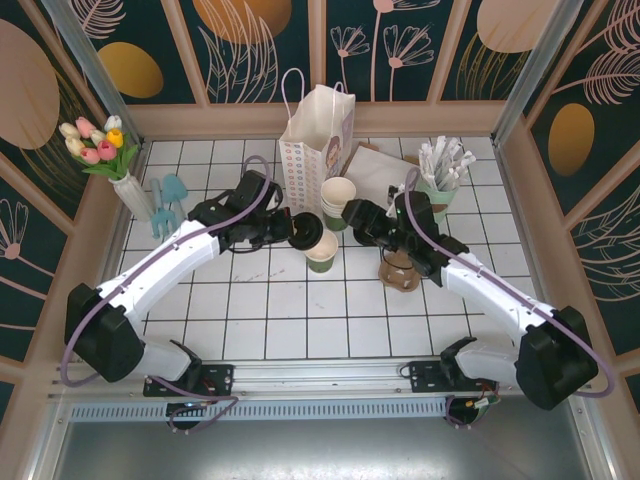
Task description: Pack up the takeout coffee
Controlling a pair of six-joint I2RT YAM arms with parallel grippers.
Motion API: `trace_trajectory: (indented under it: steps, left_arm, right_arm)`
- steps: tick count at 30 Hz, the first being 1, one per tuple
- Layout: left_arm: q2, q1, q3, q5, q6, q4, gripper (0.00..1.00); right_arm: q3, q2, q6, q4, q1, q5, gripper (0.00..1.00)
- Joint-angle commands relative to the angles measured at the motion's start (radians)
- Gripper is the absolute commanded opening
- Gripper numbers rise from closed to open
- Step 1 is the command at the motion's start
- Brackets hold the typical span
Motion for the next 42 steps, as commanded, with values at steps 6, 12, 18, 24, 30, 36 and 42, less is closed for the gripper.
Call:
trace_trajectory:
  steps: [6, 12, 18, 24, 30, 36, 42]
  left_arm:
    - [0.092, -0.046, 0.03, -0.064, -0.031, 0.0, 0.0]
    - [0.121, -0.047, 0.029, -0.048, -0.009, 0.014, 0.0]
    - [0.13, -0.047, 0.033, -0.031, 0.002, 0.022, 0.0]
    - [0.148, -0.047, 0.047, -0.014, 0.011, 0.02, 0.0]
    - [0.159, -0.047, 0.064, -0.005, 0.019, 0.016, 0.0]
    - [0.171, -0.047, 0.073, -0.001, 0.023, 0.003, 0.0]
    - [0.185, -0.048, 0.079, 0.003, 0.026, -0.003, 0.0]
  right_arm:
    - [-0.097, 0.001, 0.03, 0.163, -0.038, -0.136, 0.96]
    - [-0.112, 0.022, 0.017, 0.191, -0.039, -0.193, 0.96]
    - [-0.103, 0.068, -0.004, 0.201, -0.039, -0.268, 0.94]
    - [-0.086, 0.128, -0.005, 0.231, -0.039, -0.351, 0.89]
    - [-0.078, 0.162, -0.01, 0.251, -0.036, -0.4, 0.89]
    - [-0.071, 0.187, -0.008, 0.276, -0.031, -0.43, 0.88]
    - [-0.069, 0.192, -0.01, 0.279, -0.027, -0.437, 0.88]
